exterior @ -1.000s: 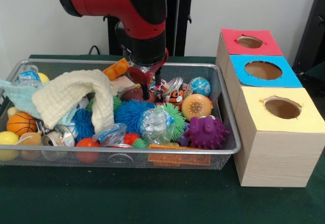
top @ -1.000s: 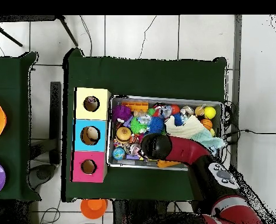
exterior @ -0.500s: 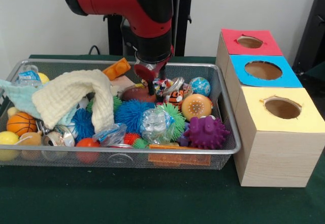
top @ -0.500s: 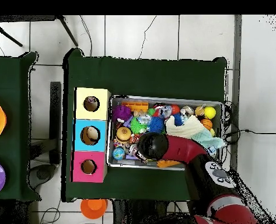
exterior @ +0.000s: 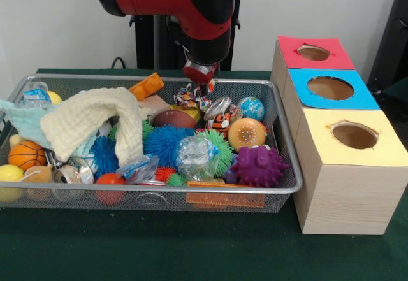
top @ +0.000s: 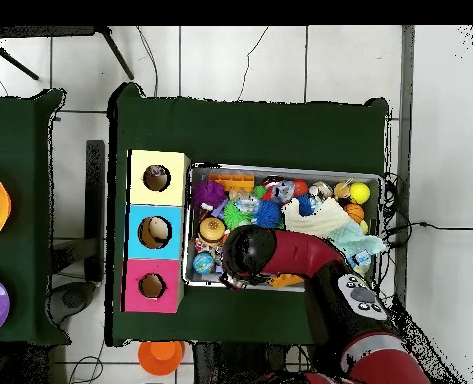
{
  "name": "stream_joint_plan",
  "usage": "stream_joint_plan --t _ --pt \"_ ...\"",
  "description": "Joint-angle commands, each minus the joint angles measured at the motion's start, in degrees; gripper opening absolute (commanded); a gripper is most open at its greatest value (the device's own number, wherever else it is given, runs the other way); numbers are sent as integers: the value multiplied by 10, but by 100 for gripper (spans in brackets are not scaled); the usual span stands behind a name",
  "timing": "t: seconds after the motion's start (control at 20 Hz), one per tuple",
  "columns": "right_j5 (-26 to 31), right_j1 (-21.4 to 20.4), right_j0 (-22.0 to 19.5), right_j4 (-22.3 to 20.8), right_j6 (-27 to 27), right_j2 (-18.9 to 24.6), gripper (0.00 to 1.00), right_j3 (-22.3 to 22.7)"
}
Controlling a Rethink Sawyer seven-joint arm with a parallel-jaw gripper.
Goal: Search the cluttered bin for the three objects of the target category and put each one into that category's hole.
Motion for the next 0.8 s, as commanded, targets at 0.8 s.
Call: stream_joint_plan --t 0.8 --pt "-27 28 22 -7 127 -18 0 12"
